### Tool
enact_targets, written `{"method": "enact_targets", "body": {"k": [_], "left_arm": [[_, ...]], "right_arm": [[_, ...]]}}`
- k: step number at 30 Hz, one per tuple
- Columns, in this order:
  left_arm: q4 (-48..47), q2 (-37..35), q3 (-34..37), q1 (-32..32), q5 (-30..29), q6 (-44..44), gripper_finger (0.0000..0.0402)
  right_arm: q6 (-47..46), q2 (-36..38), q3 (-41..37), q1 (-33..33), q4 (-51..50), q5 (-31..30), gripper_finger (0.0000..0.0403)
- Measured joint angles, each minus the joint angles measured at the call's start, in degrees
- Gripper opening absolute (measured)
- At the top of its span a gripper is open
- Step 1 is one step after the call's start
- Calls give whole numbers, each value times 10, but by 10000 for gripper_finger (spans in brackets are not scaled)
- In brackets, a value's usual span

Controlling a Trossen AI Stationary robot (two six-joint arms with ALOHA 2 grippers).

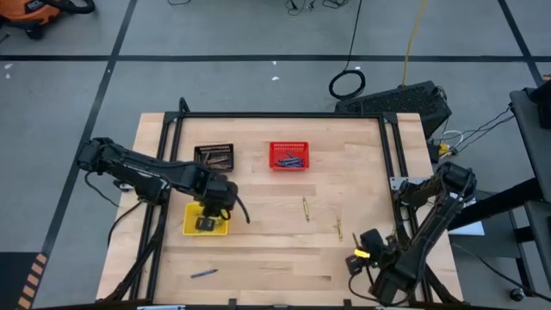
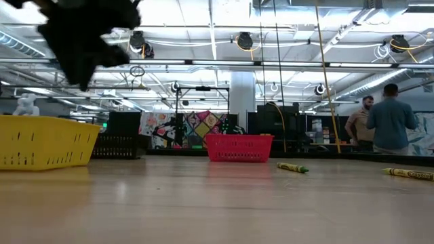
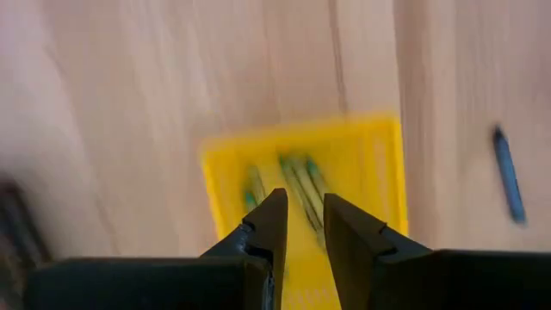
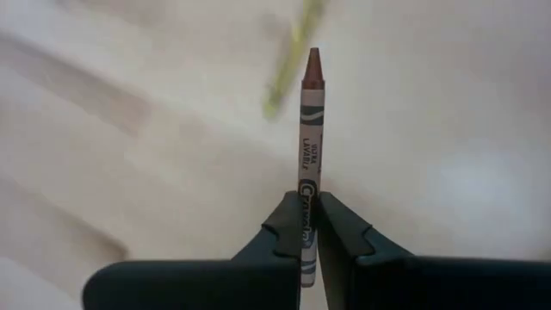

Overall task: Sort crayons
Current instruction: Put the brown crayon into the black bin

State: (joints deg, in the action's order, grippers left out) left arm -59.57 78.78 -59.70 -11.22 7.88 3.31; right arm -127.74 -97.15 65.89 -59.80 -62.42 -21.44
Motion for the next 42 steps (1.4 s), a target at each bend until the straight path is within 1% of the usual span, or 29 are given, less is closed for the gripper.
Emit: {"method": "enact_targets", "body": {"k": [3, 5, 8, 15, 18, 20, 23, 24, 26, 30, 37, 42], "left_arm": [[63, 0, -9, 4, -37, -38, 75], [119, 0, -9, 11, -49, -54, 75], [193, 0, -10, 21, -51, -71, 75], [354, 0, -10, 29, -51, -87, 75], [411, 11, -10, 29, -51, -88, 75], [428, 15, -9, 29, -49, -88, 75], [483, 33, -10, 34, -37, -107, 75], [497, 39, -9, 35, -35, -112, 75], [557, 59, -10, 41, -26, -112, 75], [636, 96, -10, 54, 26, -111, 75], [693, 146, -9, 70, 44, -97, 75], [732, 163, -9, 78, 71, -96, 75]], "right_arm": [[22, 17, 0, 5, -21, -61, 0], [44, 28, 0, 12, -33, -96, 0], [82, 39, 0, 27, -45, -158, 0], [197, 65, 0, 67, -36, -288, 0], [254, 74, 0, 86, -20, -334, 0], [298, 77, 0, 98, -2, -361, 0], [374, 78, 1, 119, 36, -400, 0], [402, 79, 1, 126, 51, -407, 0], [459, 79, 1, 141, 88, -415, 0], [570, 79, 1, 171, 168, -418, 0], [760, 79, 1, 210, 315, -415, 0], [863, 79, 1, 232, 396, -396, 0]]}}
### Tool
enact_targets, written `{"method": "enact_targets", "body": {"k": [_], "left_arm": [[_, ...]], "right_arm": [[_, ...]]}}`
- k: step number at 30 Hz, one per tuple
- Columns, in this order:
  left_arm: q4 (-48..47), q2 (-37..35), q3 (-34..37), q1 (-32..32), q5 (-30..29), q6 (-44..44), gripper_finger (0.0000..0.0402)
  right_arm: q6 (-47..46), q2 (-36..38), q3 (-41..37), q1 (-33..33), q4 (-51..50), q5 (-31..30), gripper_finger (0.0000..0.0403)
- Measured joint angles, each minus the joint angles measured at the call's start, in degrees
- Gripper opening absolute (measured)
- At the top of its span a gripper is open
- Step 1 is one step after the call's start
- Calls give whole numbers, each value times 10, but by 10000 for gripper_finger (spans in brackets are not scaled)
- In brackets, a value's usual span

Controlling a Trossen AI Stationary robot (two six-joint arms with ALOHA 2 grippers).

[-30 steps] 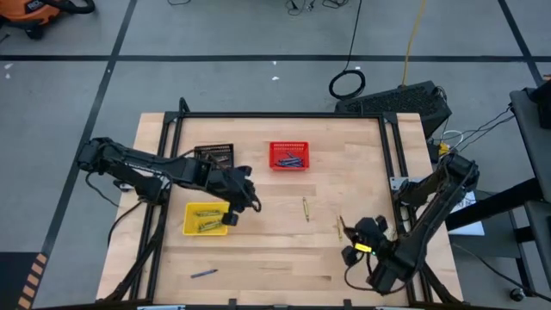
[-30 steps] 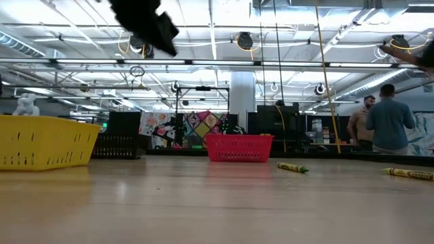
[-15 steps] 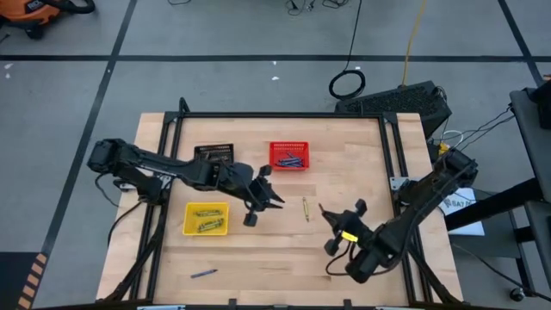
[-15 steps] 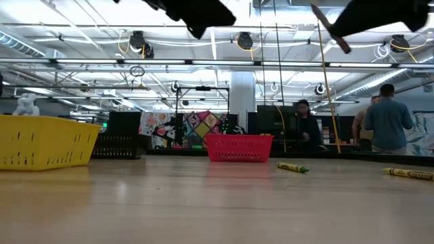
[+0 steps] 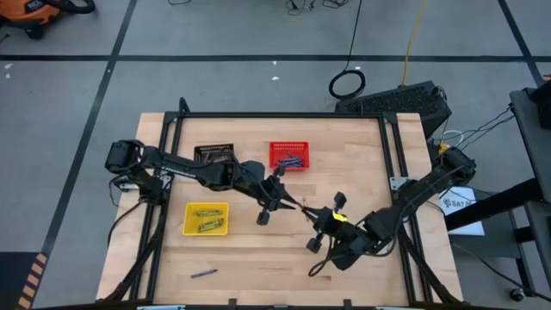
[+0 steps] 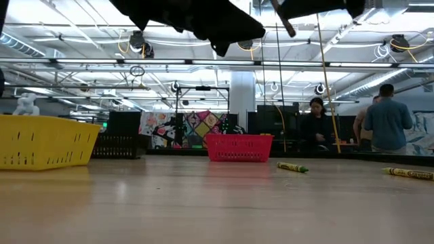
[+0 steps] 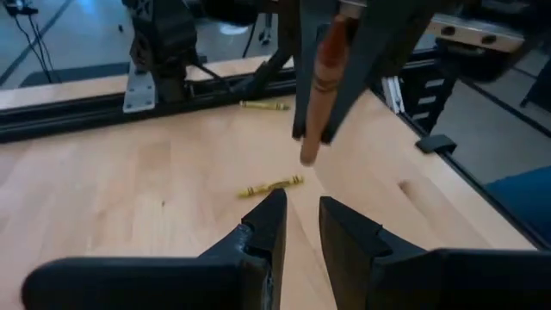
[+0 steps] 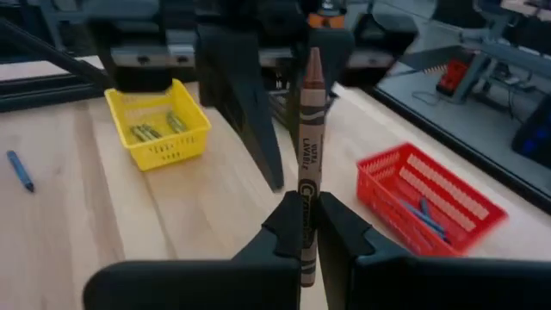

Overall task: Sort crayons
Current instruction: Put the brown crayon into the black bin

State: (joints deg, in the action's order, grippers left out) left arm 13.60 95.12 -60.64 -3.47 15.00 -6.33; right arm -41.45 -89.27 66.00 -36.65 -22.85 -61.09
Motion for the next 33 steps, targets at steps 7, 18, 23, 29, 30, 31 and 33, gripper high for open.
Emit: {"method": "enact_targets", "body": {"k": [7, 18, 23, 29, 30, 31, 33], "left_arm": [[28, 1, 0, 1, 30, 0, 75], [45, 1, 1, 5, 31, 0, 75], [60, 1, 1, 6, 41, 0, 75], [85, 0, -1, 4, 46, 0, 75], [87, 0, -1, 5, 47, 0, 75], [89, 1, -1, 5, 47, 0, 75], [92, 1, 0, 5, 47, 0, 75]], "right_arm": [[47, 0, 0, 30, 36, 45, 0], [60, 1, 0, 42, 51, 71, 0], [61, 2, 0, 54, 50, 79, 0], [61, -1, 0, 66, 54, 123, 0], [61, -1, 0, 67, 55, 124, 0], [61, -1, 0, 67, 53, 122, 0], [62, -1, 0, 70, 56, 121, 0]]}}
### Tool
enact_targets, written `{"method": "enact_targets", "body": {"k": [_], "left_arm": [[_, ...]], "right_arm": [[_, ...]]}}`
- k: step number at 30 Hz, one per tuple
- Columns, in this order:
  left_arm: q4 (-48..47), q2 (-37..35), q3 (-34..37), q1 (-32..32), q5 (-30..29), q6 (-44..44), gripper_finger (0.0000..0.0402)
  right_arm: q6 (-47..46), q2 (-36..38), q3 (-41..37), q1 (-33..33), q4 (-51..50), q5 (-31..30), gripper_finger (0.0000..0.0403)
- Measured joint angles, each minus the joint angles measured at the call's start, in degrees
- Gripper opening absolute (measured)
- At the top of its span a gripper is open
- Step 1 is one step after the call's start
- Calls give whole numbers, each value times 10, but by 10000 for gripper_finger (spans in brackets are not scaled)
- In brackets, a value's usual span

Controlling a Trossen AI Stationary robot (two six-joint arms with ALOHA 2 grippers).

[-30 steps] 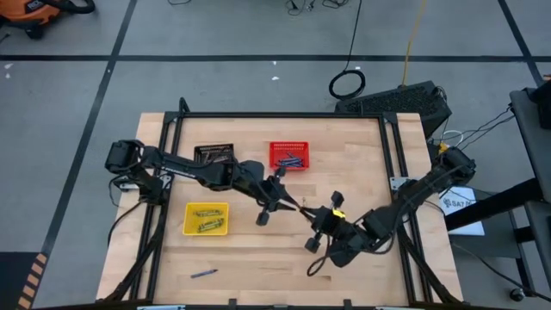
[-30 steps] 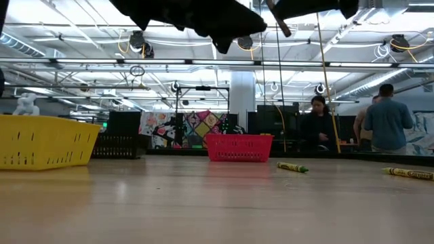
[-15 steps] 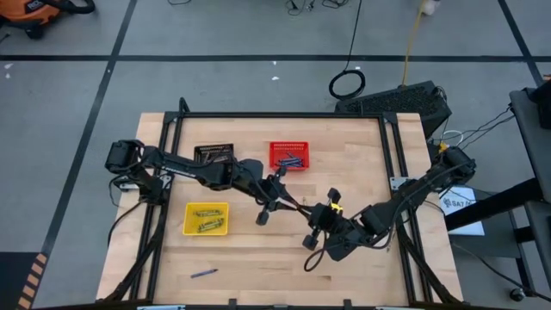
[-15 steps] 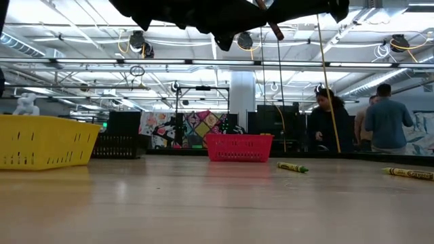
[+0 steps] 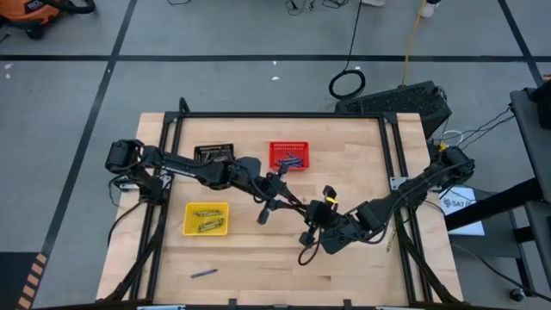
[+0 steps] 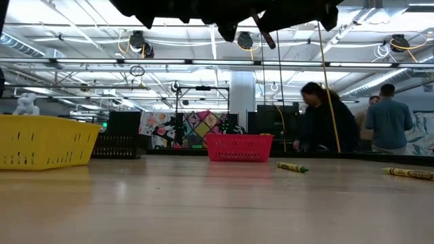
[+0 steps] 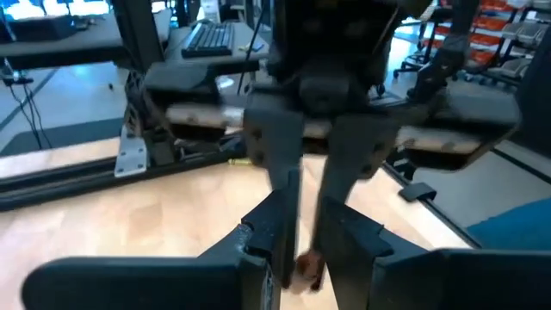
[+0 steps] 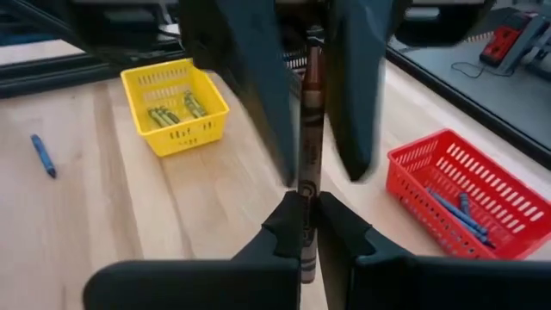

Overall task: Sort crayons
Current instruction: Put the brown crayon into the black bin

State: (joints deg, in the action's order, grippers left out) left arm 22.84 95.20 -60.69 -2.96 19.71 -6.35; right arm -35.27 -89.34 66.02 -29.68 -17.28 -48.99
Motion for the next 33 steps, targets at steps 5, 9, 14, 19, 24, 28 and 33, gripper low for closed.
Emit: {"method": "enact_targets", "body": {"k": [5, 9, 14, 19, 24, 28, 33], "left_arm": [[-13, 0, 0, 0, 9, 0, 75], [-22, 0, 0, 0, 10, 0, 75], [-26, 0, 0, 0, 10, 0, 75], [-27, 0, 0, 0, 10, 0, 47], [-37, 0, 0, 0, 10, -5, 9], [-48, 0, 0, 0, 10, -15, 13], [-52, 0, 0, 0, 7, -16, 12]], "right_arm": [[4, 0, 0, 1, -2, 0, 0], [4, 0, 0, 1, -3, 0, 0], [4, 0, 0, 1, -3, 0, 0], [7, 0, 0, 1, -3, 1, 0], [6, 0, 0, 1, -3, 4, 0], [6, 0, 0, 1, -5, 4, 6], [1, 0, 0, 1, -5, 1, 28]]}}
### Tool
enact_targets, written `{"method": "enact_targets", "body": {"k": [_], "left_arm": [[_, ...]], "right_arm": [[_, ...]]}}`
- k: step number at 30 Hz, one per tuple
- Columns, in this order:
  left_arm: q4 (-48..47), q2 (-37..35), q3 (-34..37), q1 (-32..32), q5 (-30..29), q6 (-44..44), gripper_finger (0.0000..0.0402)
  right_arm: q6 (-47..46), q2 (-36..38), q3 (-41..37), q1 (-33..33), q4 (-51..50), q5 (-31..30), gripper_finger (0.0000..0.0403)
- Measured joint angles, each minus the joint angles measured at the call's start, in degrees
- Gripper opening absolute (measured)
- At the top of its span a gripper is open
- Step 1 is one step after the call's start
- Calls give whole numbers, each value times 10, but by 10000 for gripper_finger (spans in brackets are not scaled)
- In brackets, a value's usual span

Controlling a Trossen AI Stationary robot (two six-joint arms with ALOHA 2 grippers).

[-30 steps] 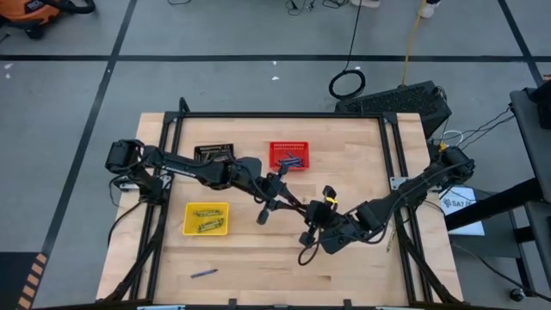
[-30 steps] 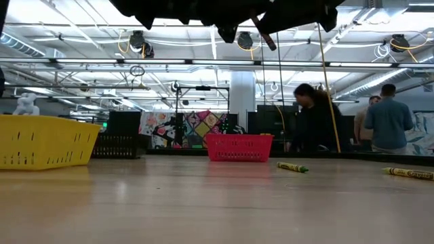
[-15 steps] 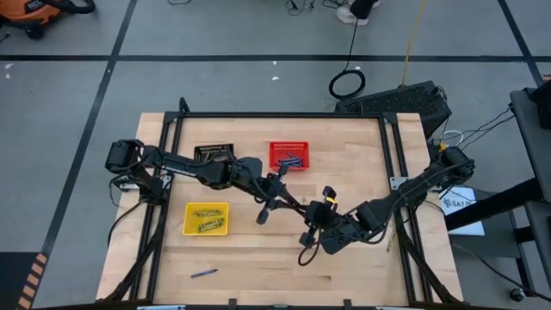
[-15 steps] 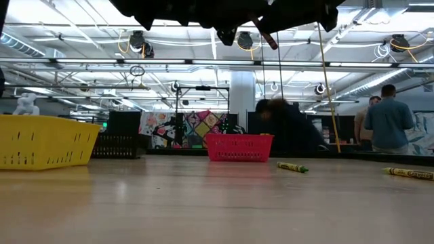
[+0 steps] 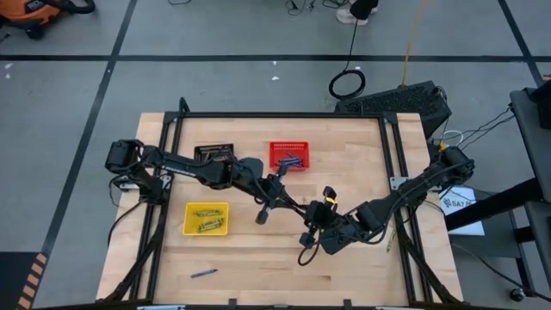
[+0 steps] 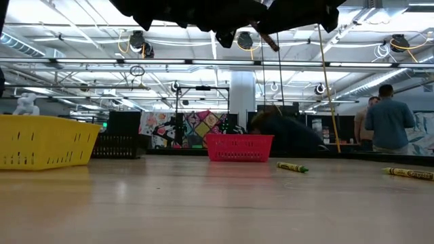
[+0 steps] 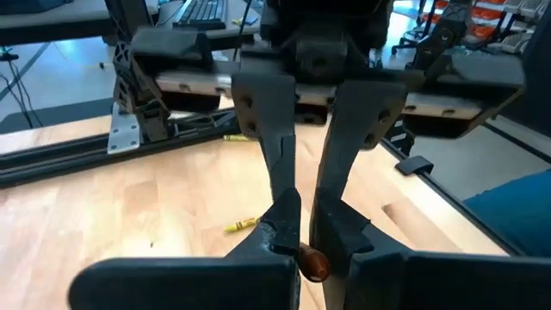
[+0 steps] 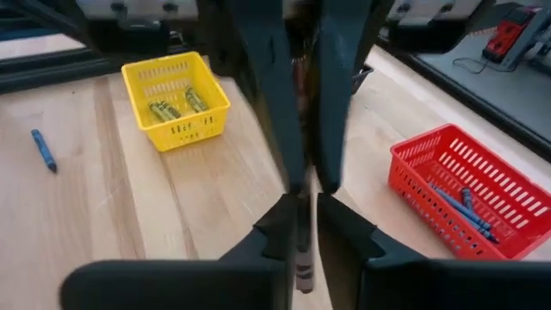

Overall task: Sort crayons
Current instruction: Put the brown crayon into the black bin

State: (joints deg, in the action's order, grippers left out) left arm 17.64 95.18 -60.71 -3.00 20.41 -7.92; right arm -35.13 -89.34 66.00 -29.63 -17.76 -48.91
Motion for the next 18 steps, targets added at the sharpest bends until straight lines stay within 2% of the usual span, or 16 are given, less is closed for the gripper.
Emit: {"method": "enact_targets", "body": {"k": [9, 18], "left_arm": [[-55, -3, 0, 15, -10, -14, 11], [-314, -23, 1, 59, -112, -64, 11]], "right_arm": [[-2, 0, 0, 0, -10, -6, 84], [-32, 1, 0, -1, -37, 25, 102]]}}
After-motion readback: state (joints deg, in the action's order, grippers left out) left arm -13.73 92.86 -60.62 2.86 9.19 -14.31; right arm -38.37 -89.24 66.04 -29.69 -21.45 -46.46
